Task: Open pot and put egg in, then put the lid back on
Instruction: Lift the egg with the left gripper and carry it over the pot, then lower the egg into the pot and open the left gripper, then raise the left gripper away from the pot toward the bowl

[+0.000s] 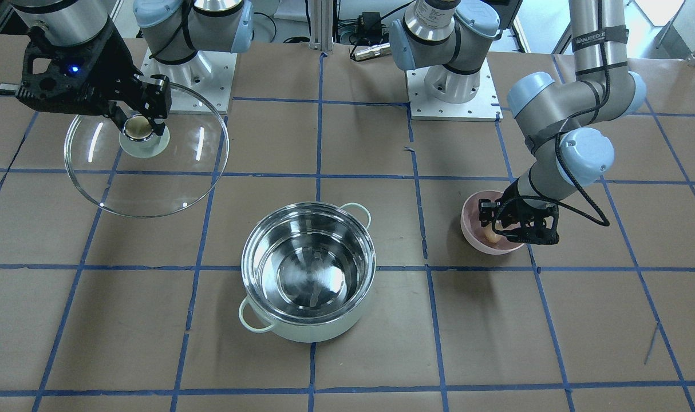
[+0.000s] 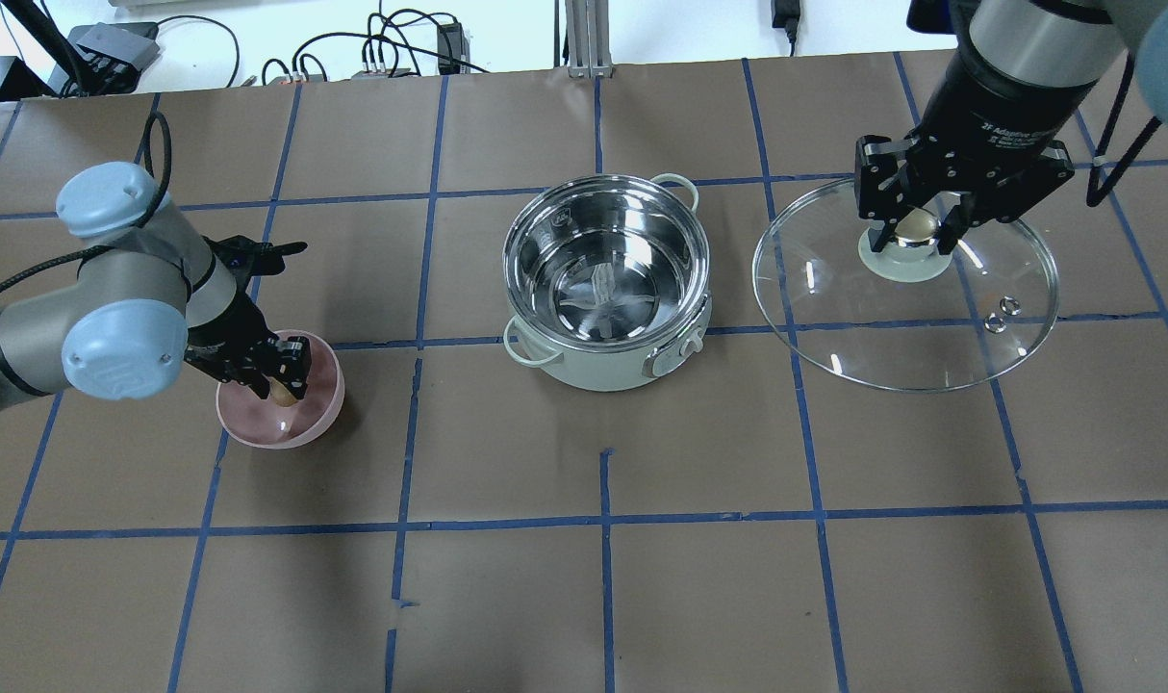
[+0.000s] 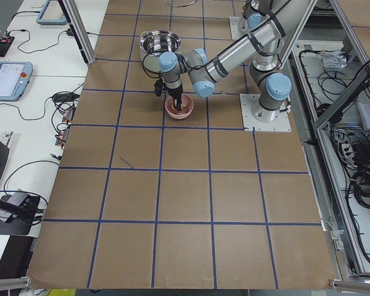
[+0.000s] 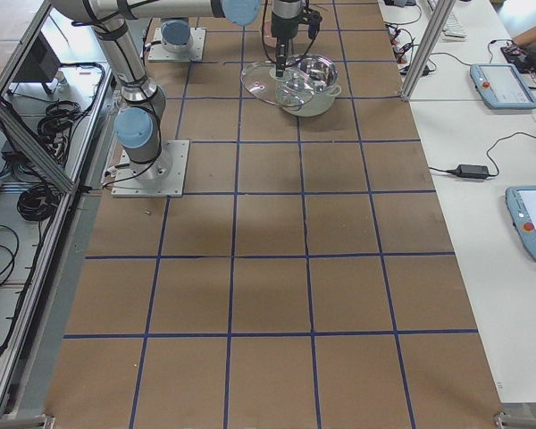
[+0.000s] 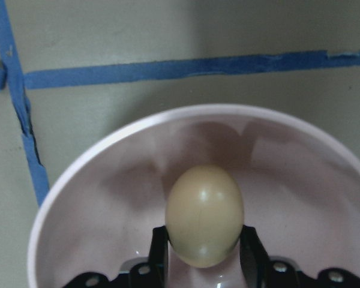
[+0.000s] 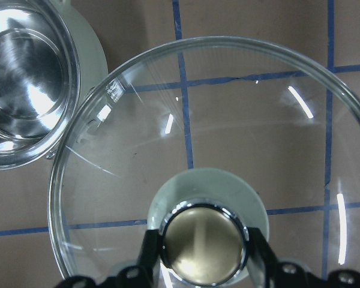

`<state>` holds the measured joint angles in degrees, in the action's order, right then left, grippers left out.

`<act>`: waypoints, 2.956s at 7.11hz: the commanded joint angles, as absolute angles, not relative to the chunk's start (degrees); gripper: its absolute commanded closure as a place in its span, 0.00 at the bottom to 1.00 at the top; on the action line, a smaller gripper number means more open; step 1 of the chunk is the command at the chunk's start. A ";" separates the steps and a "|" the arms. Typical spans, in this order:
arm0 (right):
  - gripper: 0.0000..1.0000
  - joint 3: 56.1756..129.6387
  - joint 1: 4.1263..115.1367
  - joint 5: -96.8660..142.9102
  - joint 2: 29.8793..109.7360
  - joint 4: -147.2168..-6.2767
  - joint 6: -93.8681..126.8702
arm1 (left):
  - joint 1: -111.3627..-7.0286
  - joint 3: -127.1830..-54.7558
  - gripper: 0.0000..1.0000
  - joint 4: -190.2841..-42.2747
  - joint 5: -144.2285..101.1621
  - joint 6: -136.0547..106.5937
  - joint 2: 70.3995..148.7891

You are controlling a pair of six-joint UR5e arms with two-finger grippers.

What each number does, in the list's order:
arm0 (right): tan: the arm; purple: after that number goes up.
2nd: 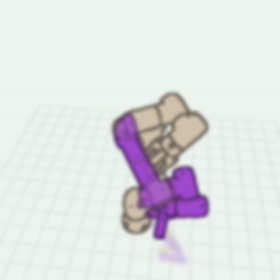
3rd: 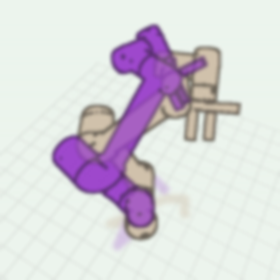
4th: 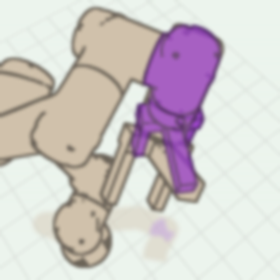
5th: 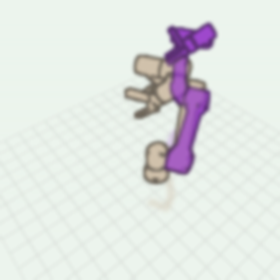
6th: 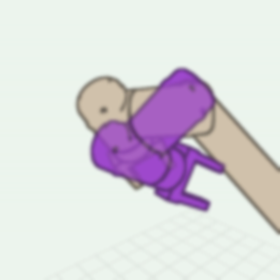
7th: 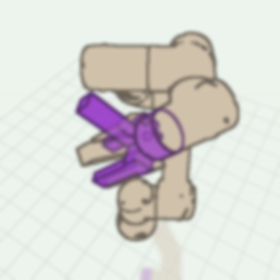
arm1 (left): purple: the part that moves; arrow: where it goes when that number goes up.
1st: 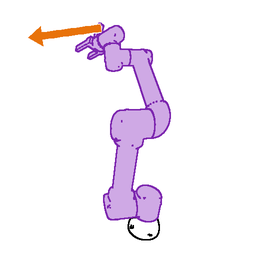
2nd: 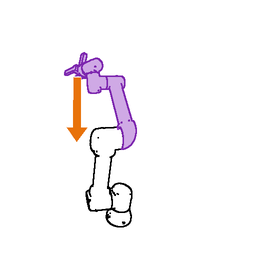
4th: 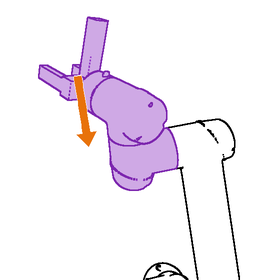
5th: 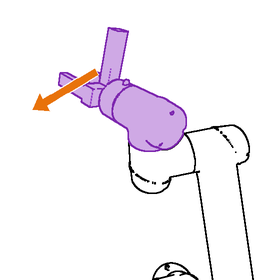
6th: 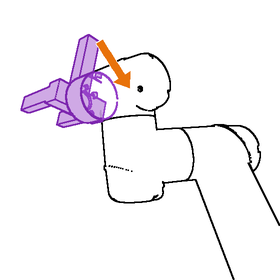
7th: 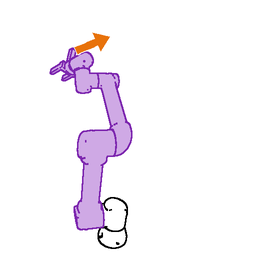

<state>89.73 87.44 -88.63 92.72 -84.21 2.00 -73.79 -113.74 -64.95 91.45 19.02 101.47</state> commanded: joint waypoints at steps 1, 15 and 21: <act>0.76 89.82 87.36 -88.94 93.16 -84.20 1.85 | -75.31 -106.72 0.94 -77.12 91.76 17.24 98.71; 0.76 90.17 87.36 -88.95 93.87 -84.11 1.67 | -110.94 -87.96 0.02 -69.03 90.53 -12.09 109.47; 0.75 89.91 89.81 -87.98 92.64 -88.13 6.76 | -96.44 -88.42 0.00 -93.87 90.62 -4.58 91.06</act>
<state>90.13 88.63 -88.19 93.32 -85.78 5.21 -99.35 -88.29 -92.73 90.85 -5.16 91.89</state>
